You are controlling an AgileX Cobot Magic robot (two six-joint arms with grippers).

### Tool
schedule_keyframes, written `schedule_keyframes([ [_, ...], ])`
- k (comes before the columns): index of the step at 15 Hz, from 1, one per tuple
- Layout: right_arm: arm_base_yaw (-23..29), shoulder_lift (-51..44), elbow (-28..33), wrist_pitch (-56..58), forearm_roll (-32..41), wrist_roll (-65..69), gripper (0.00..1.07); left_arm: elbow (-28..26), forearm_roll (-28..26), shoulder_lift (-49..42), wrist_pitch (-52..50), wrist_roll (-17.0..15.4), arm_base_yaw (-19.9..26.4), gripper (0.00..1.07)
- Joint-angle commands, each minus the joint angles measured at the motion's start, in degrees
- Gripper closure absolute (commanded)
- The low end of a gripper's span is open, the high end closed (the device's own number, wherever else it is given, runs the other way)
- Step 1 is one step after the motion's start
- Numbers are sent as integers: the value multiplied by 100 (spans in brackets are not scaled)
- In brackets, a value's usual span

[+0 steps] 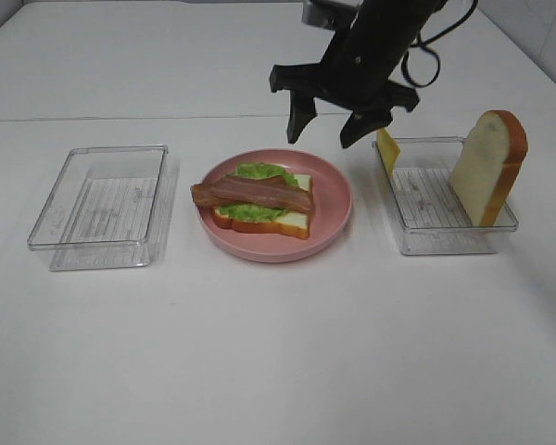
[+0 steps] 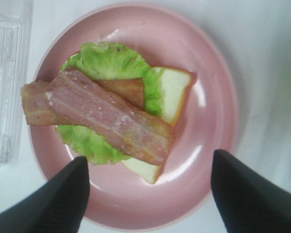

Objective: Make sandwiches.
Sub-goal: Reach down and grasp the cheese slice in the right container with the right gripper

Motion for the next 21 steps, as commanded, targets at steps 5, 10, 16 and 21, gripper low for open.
schedule_keyframes([
  [5, -607, -590, -17, 384, -831, 46, 41, 17, -46, -23, -57, -17, -23, 30],
  [10, -871, -126, -17, -97, -837, -115, 46, 17, -46, -23, -57, -17, -23, 30],
  [16, -871, 556, -23, -441, -900, -189, 47, 17, -46, -23, -57, -17, -23, 30],
  [21, -871, 647, -23, -602, -900, -189, 75, 17, -46, -23, -57, -17, -23, 30],
])
